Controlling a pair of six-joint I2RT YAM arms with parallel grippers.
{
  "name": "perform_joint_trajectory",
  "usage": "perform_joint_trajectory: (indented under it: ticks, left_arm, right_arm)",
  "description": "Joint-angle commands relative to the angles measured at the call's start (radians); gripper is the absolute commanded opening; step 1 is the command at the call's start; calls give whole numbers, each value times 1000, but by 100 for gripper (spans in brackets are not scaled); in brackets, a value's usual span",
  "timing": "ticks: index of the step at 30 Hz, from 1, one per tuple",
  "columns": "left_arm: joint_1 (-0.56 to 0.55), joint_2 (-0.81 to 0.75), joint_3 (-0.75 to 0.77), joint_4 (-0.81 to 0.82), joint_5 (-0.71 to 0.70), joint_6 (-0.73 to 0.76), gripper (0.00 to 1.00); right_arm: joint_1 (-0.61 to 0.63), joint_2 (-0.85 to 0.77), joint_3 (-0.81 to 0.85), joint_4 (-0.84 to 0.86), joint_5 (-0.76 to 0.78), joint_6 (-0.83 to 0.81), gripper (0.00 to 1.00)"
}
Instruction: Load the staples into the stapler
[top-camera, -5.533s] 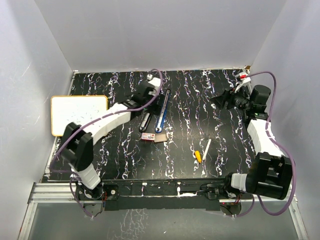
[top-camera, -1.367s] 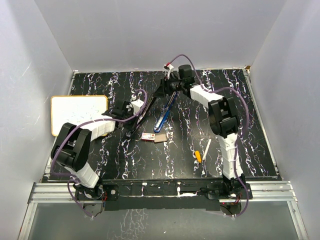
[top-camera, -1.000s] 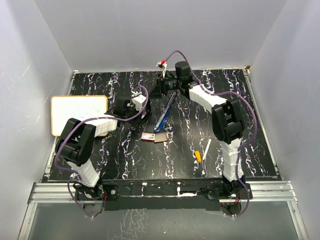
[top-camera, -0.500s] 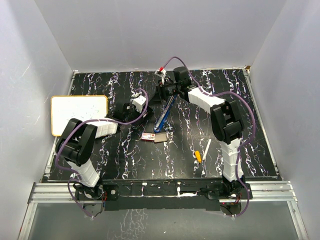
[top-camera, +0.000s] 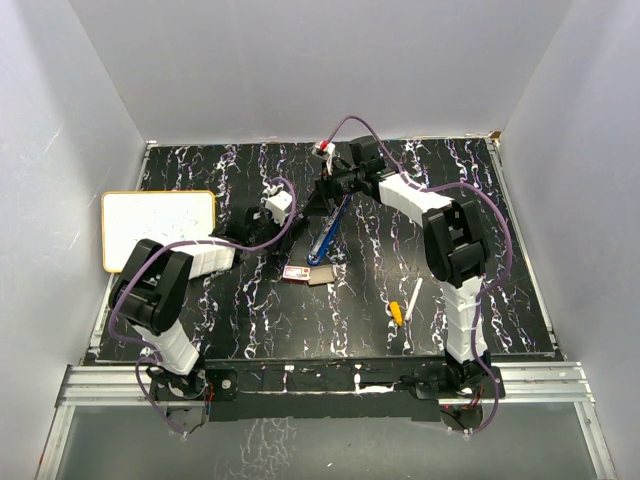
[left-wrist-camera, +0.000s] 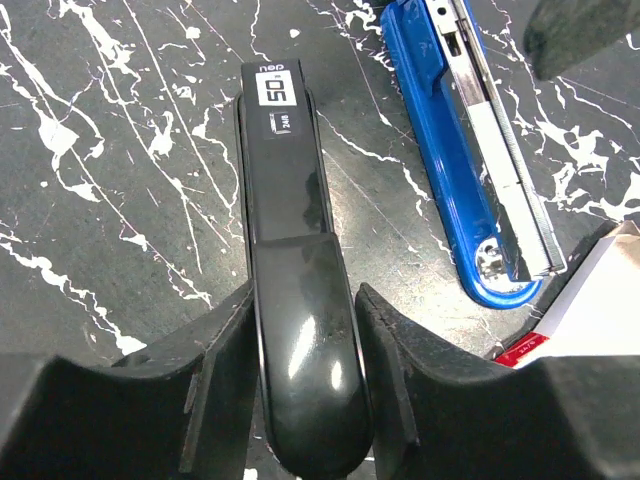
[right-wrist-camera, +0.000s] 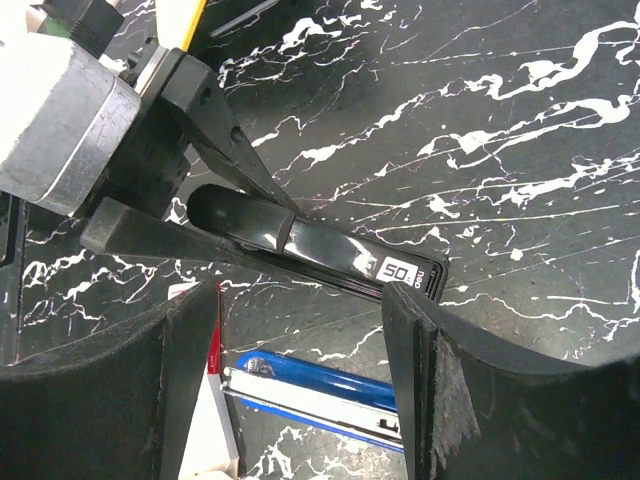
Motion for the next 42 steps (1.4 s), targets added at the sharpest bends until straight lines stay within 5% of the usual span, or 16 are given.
perform_joint_trajectory:
  ticks: [1,9,16,18,24,32,42]
  left_arm:
    - [-4,-55,0,8,15,-1,41]
    - [-2,-75,-14,18,19,-14,47]
    - [3,-110,71,-120,74,-27,85]
    - [4,-121,93,-160,91,-27,88]
    - [25,-162,142,-277,116,5,91]
    - [188,-306,169,-540,332,79,90]
    - [428,-415,256,-703,403,36,90]
  right_arm:
    - [-4,-8,30,8,13,-42,70]
    - [-4,1,34,-35,29,-86,71]
    - [-3,-35,-23,-58,62,-127,71]
    - [-4,-48,-44,-58,68,-129,71]
    - [-3,-72,-77,-58,78,-157,72]
    - [2,-67,-51,-53,62,-388,91]
    - [122,116,262,-411,104,-800,99]
